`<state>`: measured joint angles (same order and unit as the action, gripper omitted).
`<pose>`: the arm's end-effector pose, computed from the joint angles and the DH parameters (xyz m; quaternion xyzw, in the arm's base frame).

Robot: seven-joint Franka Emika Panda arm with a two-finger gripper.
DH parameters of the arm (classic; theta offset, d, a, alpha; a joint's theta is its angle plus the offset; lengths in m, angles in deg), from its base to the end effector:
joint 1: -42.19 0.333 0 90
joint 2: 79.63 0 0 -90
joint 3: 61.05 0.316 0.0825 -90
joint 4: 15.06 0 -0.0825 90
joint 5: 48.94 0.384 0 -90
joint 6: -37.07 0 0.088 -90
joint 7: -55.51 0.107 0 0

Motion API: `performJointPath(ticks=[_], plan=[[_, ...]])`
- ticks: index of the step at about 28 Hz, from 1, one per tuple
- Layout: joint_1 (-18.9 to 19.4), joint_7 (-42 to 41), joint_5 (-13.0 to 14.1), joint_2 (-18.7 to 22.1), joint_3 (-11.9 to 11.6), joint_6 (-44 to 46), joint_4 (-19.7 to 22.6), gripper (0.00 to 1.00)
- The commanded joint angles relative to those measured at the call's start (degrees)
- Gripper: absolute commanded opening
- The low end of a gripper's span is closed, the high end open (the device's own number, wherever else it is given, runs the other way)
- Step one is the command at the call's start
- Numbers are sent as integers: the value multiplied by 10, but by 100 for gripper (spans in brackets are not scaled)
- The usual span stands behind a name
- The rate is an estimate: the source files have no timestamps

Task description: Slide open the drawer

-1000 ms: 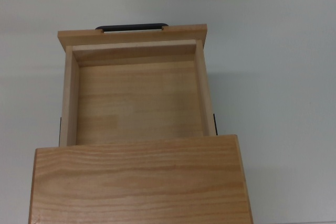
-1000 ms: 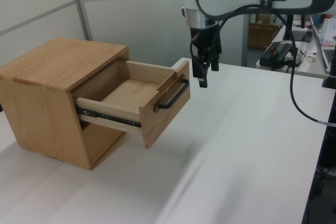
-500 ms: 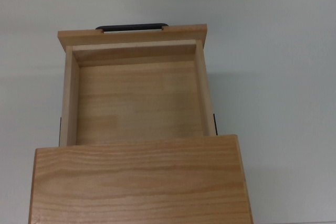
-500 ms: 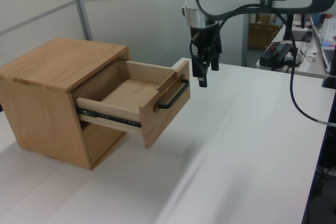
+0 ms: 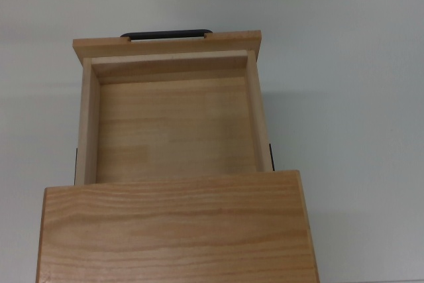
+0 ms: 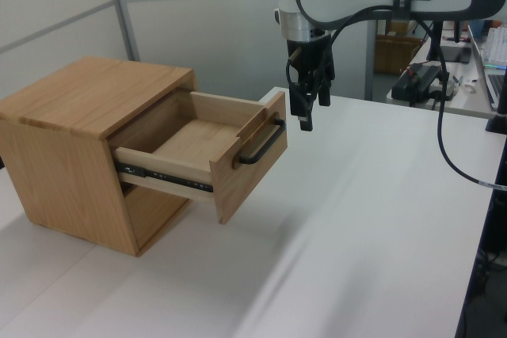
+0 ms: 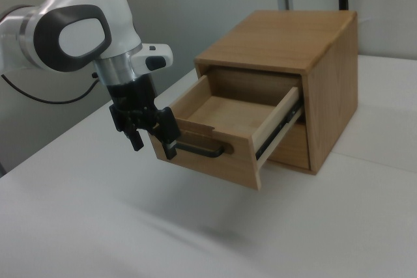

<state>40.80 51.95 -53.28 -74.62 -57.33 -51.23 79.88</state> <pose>0.5233 0.0145 0.6288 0.9978 0.0506 -0.0147 0.0405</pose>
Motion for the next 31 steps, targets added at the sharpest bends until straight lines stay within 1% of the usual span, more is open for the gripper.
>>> performJointPath(ticks=[1, 31], plan=[[2, 8, 5, -3, -4, 20, -17, 100], [2, 8, 8, -12, -1, 19, -22, 100]])
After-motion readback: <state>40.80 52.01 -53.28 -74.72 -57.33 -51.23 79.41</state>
